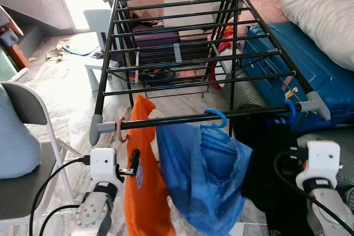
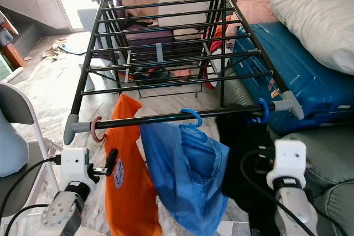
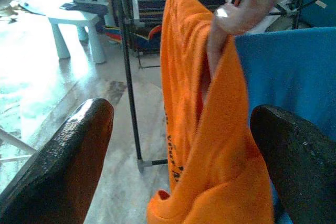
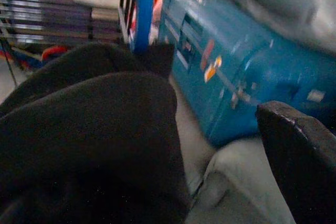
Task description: Hang hanger
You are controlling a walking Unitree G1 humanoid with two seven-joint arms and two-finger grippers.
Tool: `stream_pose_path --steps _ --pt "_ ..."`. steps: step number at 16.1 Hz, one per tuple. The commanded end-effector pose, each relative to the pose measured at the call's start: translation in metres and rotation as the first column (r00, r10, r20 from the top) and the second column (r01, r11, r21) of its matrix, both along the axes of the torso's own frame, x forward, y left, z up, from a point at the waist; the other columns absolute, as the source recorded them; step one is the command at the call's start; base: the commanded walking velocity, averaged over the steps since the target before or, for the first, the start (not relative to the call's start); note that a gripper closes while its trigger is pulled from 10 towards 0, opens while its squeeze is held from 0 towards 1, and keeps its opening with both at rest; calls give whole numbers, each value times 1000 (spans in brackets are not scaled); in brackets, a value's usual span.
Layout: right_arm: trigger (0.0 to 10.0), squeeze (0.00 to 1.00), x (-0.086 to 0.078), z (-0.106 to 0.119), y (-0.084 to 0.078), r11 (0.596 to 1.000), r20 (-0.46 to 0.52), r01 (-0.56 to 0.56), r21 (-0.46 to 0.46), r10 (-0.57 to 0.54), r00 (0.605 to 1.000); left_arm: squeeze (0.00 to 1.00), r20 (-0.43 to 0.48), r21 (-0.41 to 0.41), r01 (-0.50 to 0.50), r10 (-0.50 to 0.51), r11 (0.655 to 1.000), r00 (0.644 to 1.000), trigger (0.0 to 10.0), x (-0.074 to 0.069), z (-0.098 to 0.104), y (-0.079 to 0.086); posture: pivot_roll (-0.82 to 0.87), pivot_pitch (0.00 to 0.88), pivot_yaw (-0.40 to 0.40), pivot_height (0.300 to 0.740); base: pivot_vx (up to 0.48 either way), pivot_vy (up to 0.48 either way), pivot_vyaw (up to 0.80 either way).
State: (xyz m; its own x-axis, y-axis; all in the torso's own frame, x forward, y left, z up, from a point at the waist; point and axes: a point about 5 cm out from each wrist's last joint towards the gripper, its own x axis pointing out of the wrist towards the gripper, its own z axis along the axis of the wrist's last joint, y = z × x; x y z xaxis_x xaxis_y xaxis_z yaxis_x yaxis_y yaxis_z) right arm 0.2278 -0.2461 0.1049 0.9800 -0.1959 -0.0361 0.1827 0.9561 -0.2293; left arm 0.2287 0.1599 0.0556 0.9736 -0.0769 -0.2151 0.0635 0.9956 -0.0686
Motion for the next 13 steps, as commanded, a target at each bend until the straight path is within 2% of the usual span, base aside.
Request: stream_pose_path --steps 1,5,10,13 --pt "10000 1000 1 13 4 999 61 -16 -31 18 998 0 1 6 -1 1 1000 1000 10000 1 2 1 -135 0 76 740 0 0 0" --pt "10000 1000 -8 12 -1 999 41 23 -45 -21 999 0 -3 6 4 -4 1000 1000 10000 3 4 -1 -147 0 81 740 0 0 0" --pt "10000 1000 -15 -13 1 998 -79 38 52 -34 996 0 -14 10 5 -4 1000 1000 10000 3 2 -1 -146 0 75 740 0 0 0" --pt "10000 1000 -13 -10 1 1000 -62 21 7 -21 998 0 -15 13 1 -1 1000 1000 10000 2 2 -1 -144 0 76 740 0 0 0"
